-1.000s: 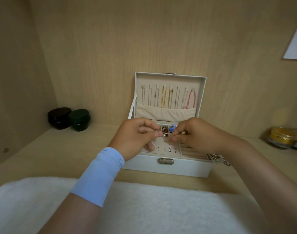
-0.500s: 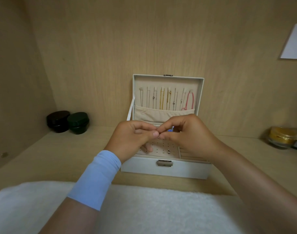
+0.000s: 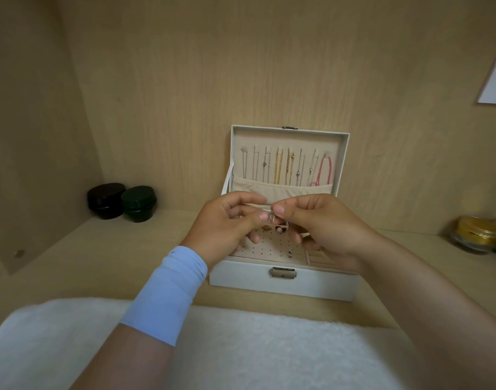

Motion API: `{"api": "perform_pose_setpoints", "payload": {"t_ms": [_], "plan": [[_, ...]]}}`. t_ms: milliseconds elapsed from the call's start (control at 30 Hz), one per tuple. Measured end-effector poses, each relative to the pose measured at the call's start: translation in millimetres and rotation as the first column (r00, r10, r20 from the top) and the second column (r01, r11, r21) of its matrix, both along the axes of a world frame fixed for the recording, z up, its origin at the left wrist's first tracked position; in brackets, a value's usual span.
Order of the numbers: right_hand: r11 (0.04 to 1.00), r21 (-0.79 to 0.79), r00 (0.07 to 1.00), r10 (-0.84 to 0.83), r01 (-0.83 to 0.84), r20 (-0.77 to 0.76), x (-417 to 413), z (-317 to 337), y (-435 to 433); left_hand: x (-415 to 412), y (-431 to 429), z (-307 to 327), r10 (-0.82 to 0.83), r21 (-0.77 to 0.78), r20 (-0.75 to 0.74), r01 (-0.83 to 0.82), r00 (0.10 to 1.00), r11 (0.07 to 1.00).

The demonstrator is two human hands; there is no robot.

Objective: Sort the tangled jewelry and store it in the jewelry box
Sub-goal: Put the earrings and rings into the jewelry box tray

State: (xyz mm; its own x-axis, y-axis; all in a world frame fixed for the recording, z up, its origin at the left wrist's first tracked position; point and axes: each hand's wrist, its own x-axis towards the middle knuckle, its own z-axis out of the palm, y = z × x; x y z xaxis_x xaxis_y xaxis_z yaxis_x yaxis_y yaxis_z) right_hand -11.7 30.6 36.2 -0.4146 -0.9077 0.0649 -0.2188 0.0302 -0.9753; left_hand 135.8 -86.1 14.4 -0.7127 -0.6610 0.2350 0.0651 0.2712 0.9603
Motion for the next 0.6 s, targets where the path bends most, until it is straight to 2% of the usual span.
{"api": "perform_pose_setpoints", "payload": {"t_ms": [100, 233, 333, 467, 533, 600], "plan": [[0.998, -0.007, 0.998, -0.067, 0.067, 0.016, 5, 3, -5, 2, -1, 2, 0.035, -0.054, -0.012, -0.036, 0.999, 0.998], [0.981, -0.133, 0.988, -0.150, 0.142, -0.046, 18, 11, -24, 8, -8, 5, 0.086, -0.050, -0.013, -0.087, 0.996, 0.995], [0.979, -0.186, 0.969, -0.122, 0.082, -0.216, 25, 17, -37, 13, -15, 6, 0.133, -0.038, -0.046, -0.135, 0.990, 0.990], [0.981, -0.192, 0.881, -0.103, 0.014, -0.462, 26, 15, -48, 20, -24, 8, 0.174, -0.076, -0.017, -0.175, 0.985, 0.982], [0.980, -0.198, 0.849, -0.112, 0.009, -0.517, 23, 10, -52, 24, -29, 7, 0.166, -0.127, 0.025, -0.161, 0.986, 0.979], [0.985, -0.165, 0.801, -0.130, 0.039, -0.584, 20, 3, -54, 29, -38, 2, 0.213, -0.240, 0.093, -0.186, 0.973, 0.953]]}}
